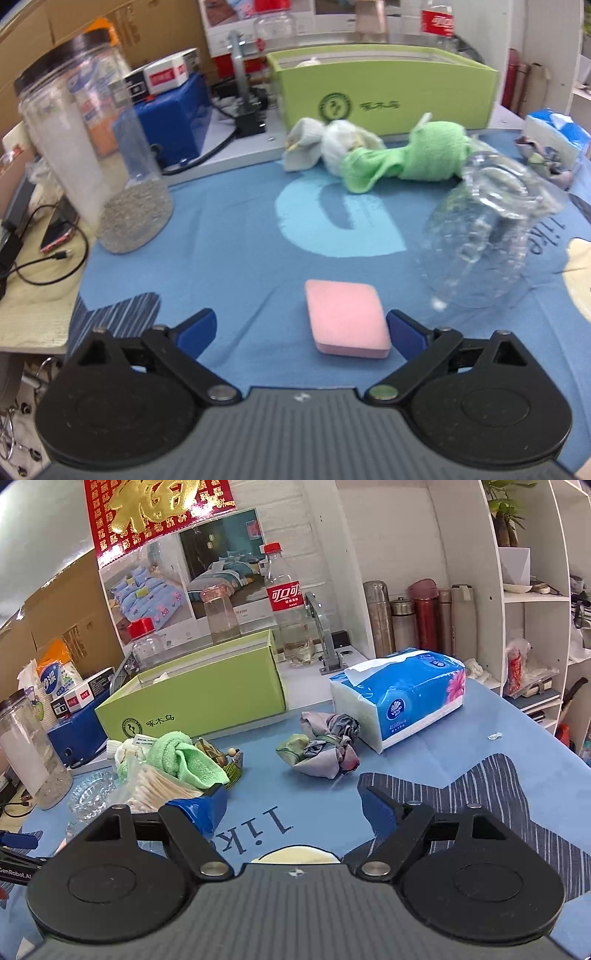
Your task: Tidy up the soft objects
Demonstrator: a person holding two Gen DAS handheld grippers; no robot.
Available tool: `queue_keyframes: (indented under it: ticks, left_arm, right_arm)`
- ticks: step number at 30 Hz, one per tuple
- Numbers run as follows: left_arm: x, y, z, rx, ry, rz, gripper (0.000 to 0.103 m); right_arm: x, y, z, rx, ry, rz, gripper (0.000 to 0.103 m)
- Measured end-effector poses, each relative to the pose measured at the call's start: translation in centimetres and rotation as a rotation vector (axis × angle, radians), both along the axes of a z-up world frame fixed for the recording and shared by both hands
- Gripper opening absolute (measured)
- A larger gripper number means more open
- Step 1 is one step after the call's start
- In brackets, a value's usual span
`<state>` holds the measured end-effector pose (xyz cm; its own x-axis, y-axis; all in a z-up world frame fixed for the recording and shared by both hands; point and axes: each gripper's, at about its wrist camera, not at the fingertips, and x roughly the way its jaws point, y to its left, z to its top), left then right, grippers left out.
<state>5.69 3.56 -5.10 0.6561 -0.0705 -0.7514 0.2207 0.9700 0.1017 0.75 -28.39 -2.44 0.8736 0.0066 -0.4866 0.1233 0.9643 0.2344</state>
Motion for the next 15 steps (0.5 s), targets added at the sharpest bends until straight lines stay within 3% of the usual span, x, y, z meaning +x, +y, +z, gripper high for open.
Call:
queue_keyframes:
  ticks: [5, 8, 11, 15]
  left_arm:
    - [0.6, 2.4, -0.1, -0.018, 0.003, 0.091, 0.098]
    - [1.1, 3.0, -0.4, -0.073, 0.038, 0.101, 0.097]
    - [1.2, 2.4, -0.8, -0.046, 0.040, 0.095, 0.097]
    - [1.3, 2.5, -0.5, -0.057, 0.035, 0.089, 0.097]
  right_arm:
    - [1.2, 1.4, -0.3, -0.017, 0.023, 0.059, 0.067]
    - [2.3, 3.3, 0.1, -0.001, 0.008, 0.145, 0.067]
    - [3.9, 4.9, 1.2, 0.028, -0.044, 0.204, 0.067]
    - [4.5, 6.2, 1.0, 0.000, -0.011, 0.263, 0.067]
